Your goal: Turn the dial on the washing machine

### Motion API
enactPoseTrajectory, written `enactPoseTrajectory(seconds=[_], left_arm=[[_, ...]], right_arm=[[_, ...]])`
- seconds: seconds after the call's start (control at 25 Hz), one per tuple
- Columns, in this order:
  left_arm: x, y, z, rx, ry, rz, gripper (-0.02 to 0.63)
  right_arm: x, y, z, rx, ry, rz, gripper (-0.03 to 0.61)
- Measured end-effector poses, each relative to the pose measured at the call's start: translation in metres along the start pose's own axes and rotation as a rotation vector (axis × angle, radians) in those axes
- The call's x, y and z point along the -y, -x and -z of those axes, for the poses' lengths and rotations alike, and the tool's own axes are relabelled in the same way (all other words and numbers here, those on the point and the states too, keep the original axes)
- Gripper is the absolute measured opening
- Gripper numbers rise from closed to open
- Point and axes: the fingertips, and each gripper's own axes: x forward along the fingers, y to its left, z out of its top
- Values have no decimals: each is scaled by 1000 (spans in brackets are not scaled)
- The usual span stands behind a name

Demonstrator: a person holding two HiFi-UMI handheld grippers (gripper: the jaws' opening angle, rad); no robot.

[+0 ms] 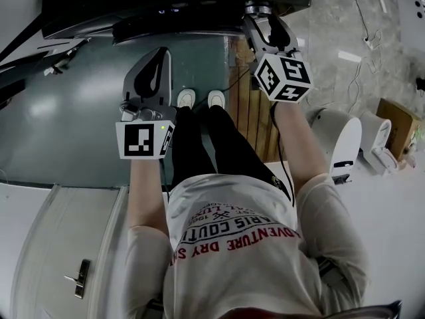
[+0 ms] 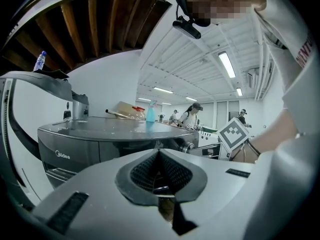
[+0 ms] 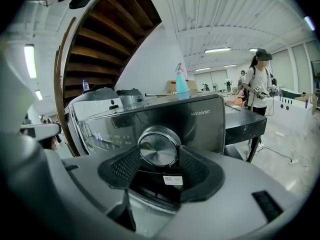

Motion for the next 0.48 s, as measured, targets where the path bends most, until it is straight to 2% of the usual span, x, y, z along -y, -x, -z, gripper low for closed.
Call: enactPoseTrajectory(seconds=[0.12,0.2,0.4,0.48], left_arm=[[-7,2,2,-16,-19,-17,15],[-8,4,1,-20,-23,-13,15],[-8,4,-3,-27,-35,4,15],[-8,4,-2,-32,-32,16,15]], right_arm=[[-1,-1,1,3,-10,-11,262],[-1,0,0,9,18,-7,264],[-11,7,-1,-6,223,17,297],[-12,8,-2,-14,310,55,302]])
